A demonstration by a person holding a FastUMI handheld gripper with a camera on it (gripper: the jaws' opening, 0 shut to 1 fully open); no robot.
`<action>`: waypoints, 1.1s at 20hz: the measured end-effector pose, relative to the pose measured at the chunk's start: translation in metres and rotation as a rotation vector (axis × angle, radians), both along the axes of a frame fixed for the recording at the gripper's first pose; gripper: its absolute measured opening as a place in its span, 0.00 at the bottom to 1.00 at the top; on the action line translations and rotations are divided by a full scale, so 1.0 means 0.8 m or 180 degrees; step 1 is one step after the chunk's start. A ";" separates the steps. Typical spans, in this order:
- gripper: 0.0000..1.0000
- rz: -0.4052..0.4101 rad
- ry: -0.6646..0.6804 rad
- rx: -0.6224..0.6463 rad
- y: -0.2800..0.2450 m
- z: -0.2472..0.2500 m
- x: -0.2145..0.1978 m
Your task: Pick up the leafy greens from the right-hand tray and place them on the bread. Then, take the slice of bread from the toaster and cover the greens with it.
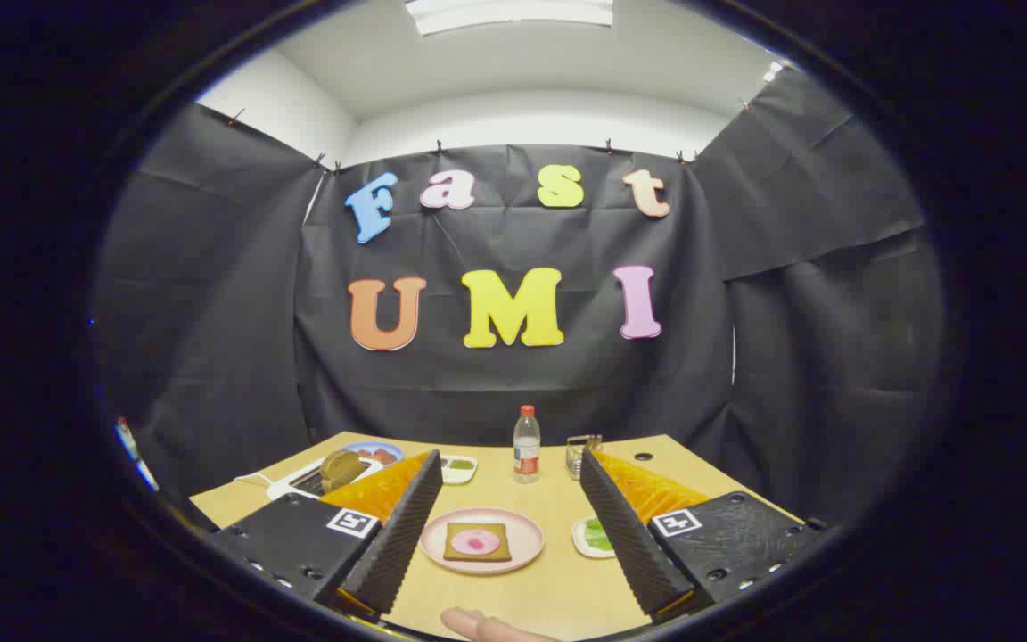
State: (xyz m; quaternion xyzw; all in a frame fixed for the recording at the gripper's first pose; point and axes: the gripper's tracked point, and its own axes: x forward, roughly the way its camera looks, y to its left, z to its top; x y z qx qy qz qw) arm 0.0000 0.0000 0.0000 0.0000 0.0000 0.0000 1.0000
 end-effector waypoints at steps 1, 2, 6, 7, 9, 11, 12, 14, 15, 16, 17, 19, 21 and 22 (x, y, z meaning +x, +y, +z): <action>0.95 0.0003 -0.0011 -0.0056 0.004 0.001 0.000; 0.95 0.0007 -0.0015 -0.0114 0.006 0.000 -0.001; 0.95 -0.0050 -0.0074 -0.0171 -0.002 0.006 -0.003; 0.95 -0.0052 -0.0073 -0.0170 -0.004 0.005 -0.003; 0.95 -0.0046 -0.0064 -0.0181 -0.005 0.003 -0.003; 0.95 -0.0042 -0.0070 -0.0178 -0.008 0.004 -0.003; 0.95 -0.0041 -0.0073 -0.0174 -0.009 0.003 -0.003; 0.95 -0.0034 -0.0078 -0.0184 -0.011 0.003 -0.002; 0.95 -0.0039 -0.0074 -0.0190 -0.013 0.002 -0.001; 0.95 -0.0045 -0.0076 -0.0196 -0.014 0.002 0.001; 0.95 -0.0041 -0.0075 -0.0194 -0.016 0.001 0.003; 0.95 -0.0029 -0.0060 -0.0178 -0.024 -0.001 0.009; 0.95 -0.0022 -0.0021 -0.0177 -0.036 -0.006 0.022; 0.95 -0.0050 -0.0004 -0.0196 -0.049 -0.009 0.029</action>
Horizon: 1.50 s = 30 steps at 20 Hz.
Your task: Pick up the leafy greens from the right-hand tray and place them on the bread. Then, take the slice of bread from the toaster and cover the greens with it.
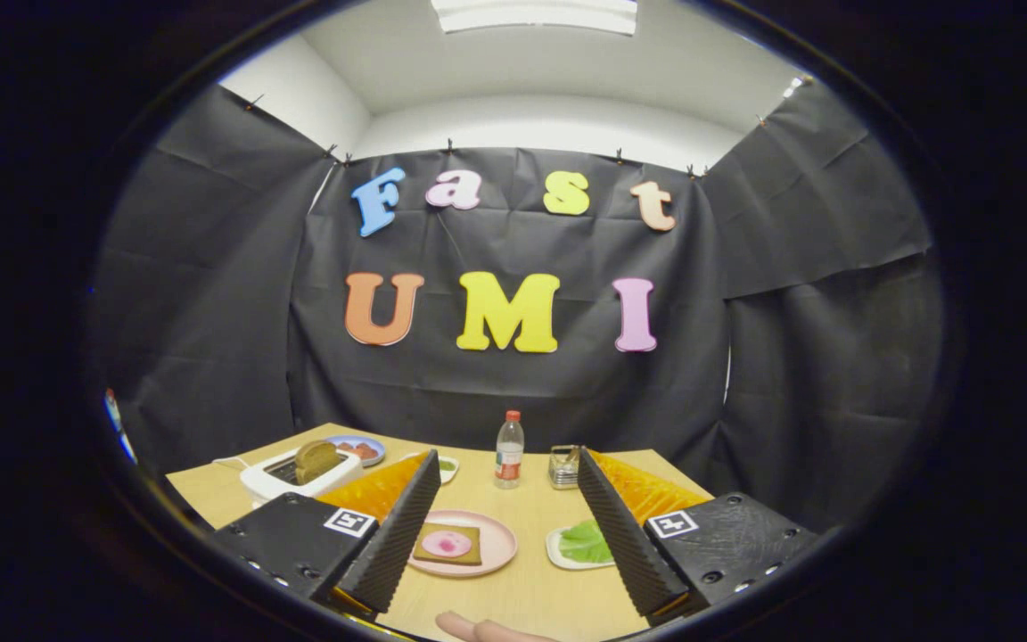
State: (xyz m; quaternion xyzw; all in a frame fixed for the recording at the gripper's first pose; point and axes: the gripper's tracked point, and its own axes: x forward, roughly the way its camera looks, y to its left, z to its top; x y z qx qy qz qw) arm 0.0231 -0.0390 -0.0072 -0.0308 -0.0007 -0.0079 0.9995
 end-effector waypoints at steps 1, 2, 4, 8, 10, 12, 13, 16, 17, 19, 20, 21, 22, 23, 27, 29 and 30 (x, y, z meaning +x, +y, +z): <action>0.95 -0.0041 0.0018 -0.0019 -0.014 -0.003 0.010; 0.95 -0.0079 0.0037 -0.0026 -0.029 -0.008 0.021; 0.95 -0.0126 0.0116 0.0003 -0.061 -0.020 0.044; 0.95 -0.0087 0.0298 0.0046 -0.122 -0.040 0.097; 0.95 -0.0128 0.0409 0.0070 -0.156 -0.055 0.127; 0.95 -0.0174 0.0595 0.0099 -0.184 -0.079 0.156; 0.95 -0.0212 0.0691 0.0114 -0.198 -0.093 0.170; 0.95 -0.0285 0.0952 0.0120 -0.229 -0.138 0.207; 0.95 -0.0298 0.1055 0.0127 -0.235 -0.154 0.217; 0.95 -0.0331 0.1282 0.0110 -0.247 -0.191 0.236; 0.95 -0.0344 0.1371 0.0092 -0.251 -0.208 0.244; 0.95 -0.0379 0.1469 0.0072 -0.257 -0.223 0.250; 0.95 -0.0407 0.1556 0.0044 -0.260 -0.239 0.255; 0.95 -0.0426 0.1639 0.0032 -0.262 -0.251 0.260; 0.96 -0.0437 0.1960 0.0146 -0.273 -0.298 0.272; 0.96 -0.0475 0.2065 0.0151 -0.278 -0.313 0.276; 0.96 -0.0486 0.2113 0.0147 -0.278 -0.321 0.278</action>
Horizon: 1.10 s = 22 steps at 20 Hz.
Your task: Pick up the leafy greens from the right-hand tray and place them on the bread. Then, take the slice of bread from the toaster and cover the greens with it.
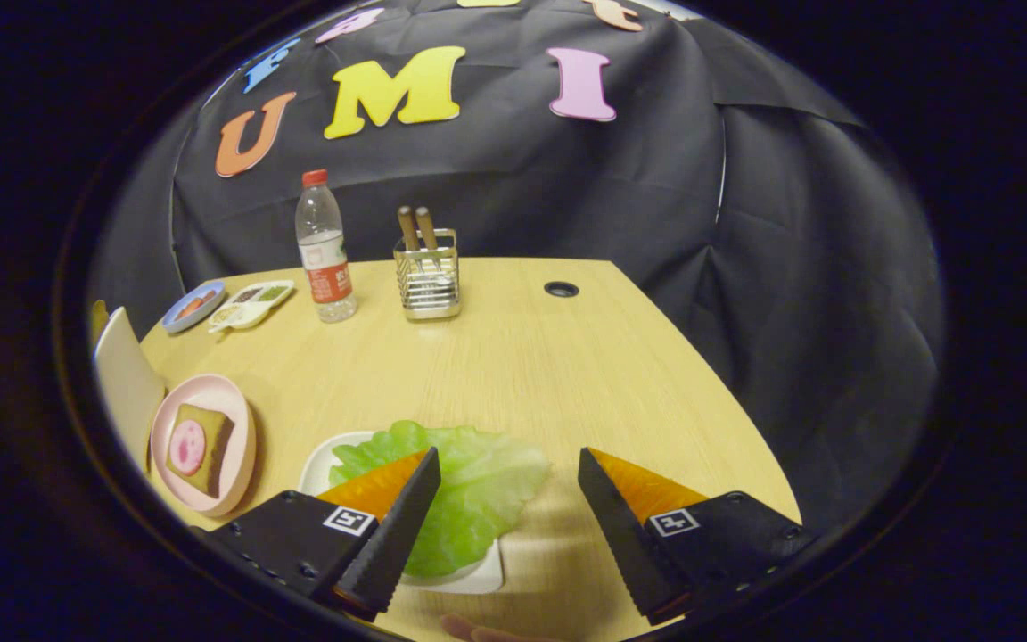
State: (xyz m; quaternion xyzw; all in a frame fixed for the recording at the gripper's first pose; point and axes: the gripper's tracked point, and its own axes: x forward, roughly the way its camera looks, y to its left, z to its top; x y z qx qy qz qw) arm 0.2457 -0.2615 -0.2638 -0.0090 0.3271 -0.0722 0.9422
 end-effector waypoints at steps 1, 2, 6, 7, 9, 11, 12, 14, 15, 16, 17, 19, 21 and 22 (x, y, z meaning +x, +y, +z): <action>0.96 -0.0019 0.0044 -0.0021 -0.002 -0.005 0.001; 0.96 -0.0025 0.0100 -0.0025 -0.002 -0.012 0.003; 0.95 0.0000 0.0226 -0.0021 0.004 -0.029 0.009; 0.95 0.0011 0.0216 -0.0043 0.003 -0.027 0.009; 0.90 0.0064 0.0207 -0.0121 0.006 -0.024 0.009; 0.71 0.0080 0.0219 -0.0270 0.013 -0.023 0.012; 0.57 0.0065 0.0217 -0.0307 0.011 -0.025 0.013; 0.24 0.0041 0.0216 -0.0258 0.012 -0.026 0.011; 0.10 0.0041 0.0209 -0.0244 0.012 -0.023 0.007; 0.06 0.0045 0.0195 -0.0221 0.014 -0.021 0.004; 0.01 0.0065 0.0149 -0.0197 0.018 -0.014 0.000; 0.00 0.0037 0.0017 -0.0218 0.018 0.005 -0.001; 0.00 0.0072 -0.0182 -0.0251 0.029 0.033 -0.007; 0.00 0.0096 -0.0267 -0.0258 0.037 0.046 -0.012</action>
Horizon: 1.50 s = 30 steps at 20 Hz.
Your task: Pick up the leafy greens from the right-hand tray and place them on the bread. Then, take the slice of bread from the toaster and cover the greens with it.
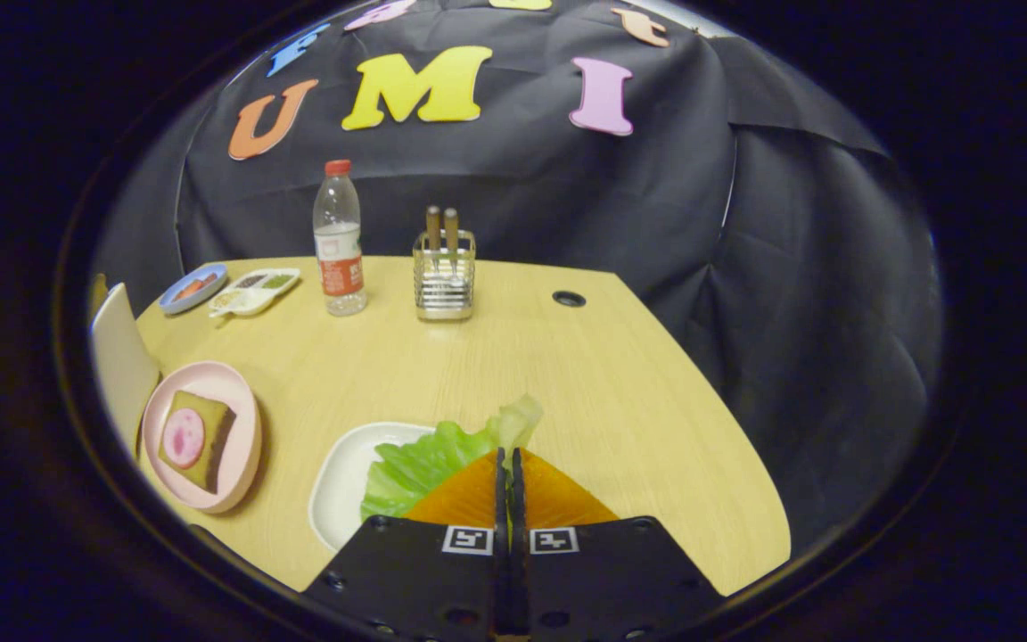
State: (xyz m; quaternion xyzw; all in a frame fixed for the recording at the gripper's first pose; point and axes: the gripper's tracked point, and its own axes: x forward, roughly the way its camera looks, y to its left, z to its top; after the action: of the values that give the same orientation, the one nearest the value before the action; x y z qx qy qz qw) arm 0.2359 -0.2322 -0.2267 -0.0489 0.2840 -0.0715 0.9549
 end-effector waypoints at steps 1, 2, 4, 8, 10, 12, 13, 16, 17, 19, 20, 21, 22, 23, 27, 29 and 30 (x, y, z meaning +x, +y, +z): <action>0.00 0.0034 -0.0074 -0.0011 0.009 0.014 -0.006; 0.00 0.0081 -0.0149 -0.0040 0.018 0.026 -0.010; 0.00 0.0139 -0.0269 -0.0134 0.033 0.050 -0.021; 0.00 0.0178 -0.0478 -0.0177 0.065 0.094 -0.045; 0.00 0.0234 -0.0570 -0.0213 0.085 0.112 -0.058; 0.00 0.0284 -0.0654 -0.0275 0.100 0.121 -0.064; 0.00 0.0278 -0.0657 -0.0303 0.103 0.119 -0.066; 0.00 0.0280 -0.0582 -0.0256 0.107 0.099 -0.074; 0.00 0.0269 -0.0544 -0.0215 0.106 0.091 -0.076; 0.00 0.0227 -0.0463 -0.0070 0.102 0.073 -0.080; 0.01 0.0203 -0.0419 0.0009 0.101 0.059 -0.083; 0.02 0.0187 -0.0367 0.0058 0.101 0.045 -0.086; 0.07 0.0218 -0.0337 0.0096 0.104 0.033 -0.090; 0.21 0.0257 -0.0310 0.0104 0.108 0.020 -0.091; 0.81 0.0205 -0.0175 0.0142 0.107 -0.015 -0.099; 0.96 0.0077 -0.0044 0.0249 0.101 -0.037 -0.107; 0.96 0.0062 -0.0021 0.0304 0.105 -0.043 -0.110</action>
State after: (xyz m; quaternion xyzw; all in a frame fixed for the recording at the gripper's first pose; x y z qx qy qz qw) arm 0.1480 -0.1484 -0.2609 -0.0059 0.2834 -0.0488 0.9577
